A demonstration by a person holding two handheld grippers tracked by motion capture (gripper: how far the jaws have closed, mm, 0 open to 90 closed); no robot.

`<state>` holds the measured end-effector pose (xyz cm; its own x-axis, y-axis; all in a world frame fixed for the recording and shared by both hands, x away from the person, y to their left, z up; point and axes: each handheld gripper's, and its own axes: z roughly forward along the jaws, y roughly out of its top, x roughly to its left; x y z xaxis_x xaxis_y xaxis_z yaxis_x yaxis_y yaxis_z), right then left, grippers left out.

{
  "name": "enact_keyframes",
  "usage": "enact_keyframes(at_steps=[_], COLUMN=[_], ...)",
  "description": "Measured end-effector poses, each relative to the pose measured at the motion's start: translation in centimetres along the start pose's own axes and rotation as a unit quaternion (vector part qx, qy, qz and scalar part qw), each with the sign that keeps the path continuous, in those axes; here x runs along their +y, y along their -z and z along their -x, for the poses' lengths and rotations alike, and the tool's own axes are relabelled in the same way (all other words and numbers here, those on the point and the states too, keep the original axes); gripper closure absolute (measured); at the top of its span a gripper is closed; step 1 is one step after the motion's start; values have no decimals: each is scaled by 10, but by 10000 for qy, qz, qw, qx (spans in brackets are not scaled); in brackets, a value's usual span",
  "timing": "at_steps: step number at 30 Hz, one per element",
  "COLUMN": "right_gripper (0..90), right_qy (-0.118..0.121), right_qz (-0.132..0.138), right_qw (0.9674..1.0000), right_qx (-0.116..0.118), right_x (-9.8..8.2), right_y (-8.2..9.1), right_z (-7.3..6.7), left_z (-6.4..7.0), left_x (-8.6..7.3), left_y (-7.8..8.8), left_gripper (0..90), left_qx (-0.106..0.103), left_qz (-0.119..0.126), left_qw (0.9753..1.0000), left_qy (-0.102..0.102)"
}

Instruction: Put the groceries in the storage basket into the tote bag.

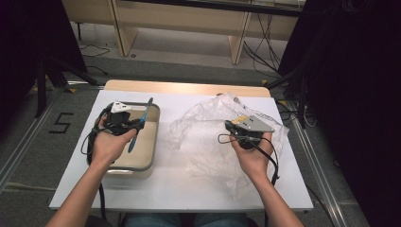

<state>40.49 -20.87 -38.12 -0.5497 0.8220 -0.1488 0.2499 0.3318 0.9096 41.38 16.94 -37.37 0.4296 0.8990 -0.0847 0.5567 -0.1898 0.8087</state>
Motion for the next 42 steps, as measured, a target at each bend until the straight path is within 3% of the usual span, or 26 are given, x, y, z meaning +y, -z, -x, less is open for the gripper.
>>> enact_keyframes(at_steps=[16,31,42], right_gripper=[900,900,900], right_qy=[-15,-18,-23], right_qz=[-1,15,21], right_qw=[10000,10000,10000], right_qx=[7,2,6], right_x=[0,0,0], right_y=[0,1,1], right_z=[1,1,1], left_z=[10,23,37], left_x=[3,6,8], left_y=[5,10,12], left_gripper=[791,791,791], left_qx=[-161,-261,-449], left_qz=[67,118,135], left_qw=[9998,9994,9983], left_qy=[-61,-214,-341])
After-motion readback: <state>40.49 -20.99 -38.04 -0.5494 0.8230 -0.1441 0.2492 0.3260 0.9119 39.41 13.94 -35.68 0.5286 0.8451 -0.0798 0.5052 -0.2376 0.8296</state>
